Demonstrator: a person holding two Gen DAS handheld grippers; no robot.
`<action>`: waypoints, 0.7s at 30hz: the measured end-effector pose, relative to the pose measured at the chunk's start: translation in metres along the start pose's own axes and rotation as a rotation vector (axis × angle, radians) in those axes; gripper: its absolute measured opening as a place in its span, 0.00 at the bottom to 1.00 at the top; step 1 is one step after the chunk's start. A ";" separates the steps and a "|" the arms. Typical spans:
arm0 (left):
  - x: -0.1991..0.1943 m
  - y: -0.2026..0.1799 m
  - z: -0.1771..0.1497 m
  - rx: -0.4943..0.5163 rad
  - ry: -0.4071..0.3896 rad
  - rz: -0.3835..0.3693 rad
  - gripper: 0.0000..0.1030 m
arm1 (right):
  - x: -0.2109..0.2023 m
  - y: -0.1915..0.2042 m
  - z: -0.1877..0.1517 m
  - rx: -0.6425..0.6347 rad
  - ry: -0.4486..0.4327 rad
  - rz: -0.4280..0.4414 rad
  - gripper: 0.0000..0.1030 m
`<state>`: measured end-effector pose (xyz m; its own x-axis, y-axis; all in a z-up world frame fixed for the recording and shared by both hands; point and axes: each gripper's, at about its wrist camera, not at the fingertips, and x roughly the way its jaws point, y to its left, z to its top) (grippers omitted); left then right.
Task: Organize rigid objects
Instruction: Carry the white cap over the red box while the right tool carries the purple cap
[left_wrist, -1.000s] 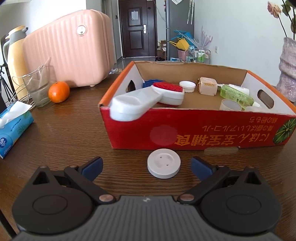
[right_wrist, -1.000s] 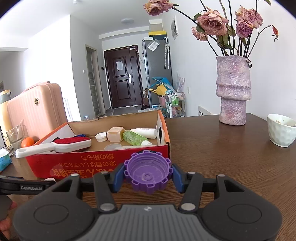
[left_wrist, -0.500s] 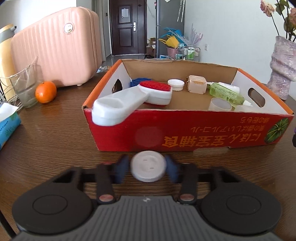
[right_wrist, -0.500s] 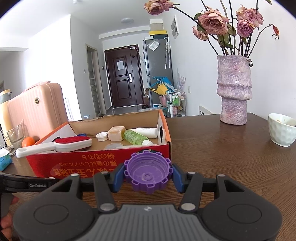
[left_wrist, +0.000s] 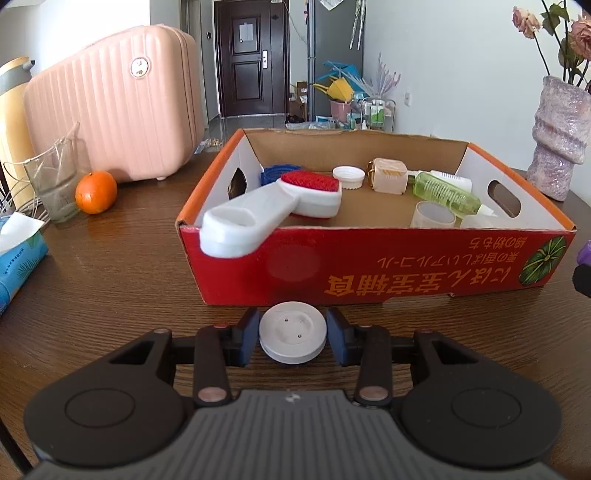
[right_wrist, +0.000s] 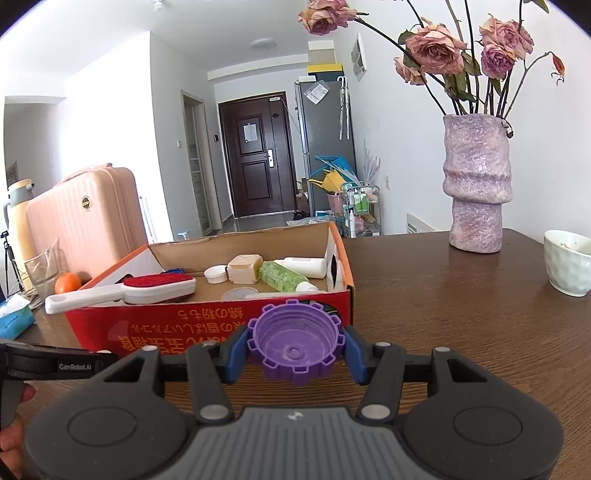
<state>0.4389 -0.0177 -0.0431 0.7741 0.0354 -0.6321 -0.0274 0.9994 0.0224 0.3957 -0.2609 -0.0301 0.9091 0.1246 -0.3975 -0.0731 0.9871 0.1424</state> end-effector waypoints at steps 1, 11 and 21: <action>-0.002 0.000 0.000 0.002 -0.006 0.002 0.39 | 0.000 0.000 0.000 0.000 -0.001 0.002 0.51; -0.030 -0.005 0.000 0.012 -0.085 -0.008 0.39 | -0.004 0.007 0.000 -0.014 -0.011 0.030 0.51; -0.058 -0.014 -0.001 0.006 -0.144 -0.050 0.39 | -0.010 0.016 0.000 -0.033 -0.031 0.049 0.51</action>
<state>0.3942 -0.0342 -0.0074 0.8569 -0.0149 -0.5152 0.0164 0.9999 -0.0016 0.3856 -0.2459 -0.0239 0.9165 0.1699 -0.3622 -0.1306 0.9828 0.1306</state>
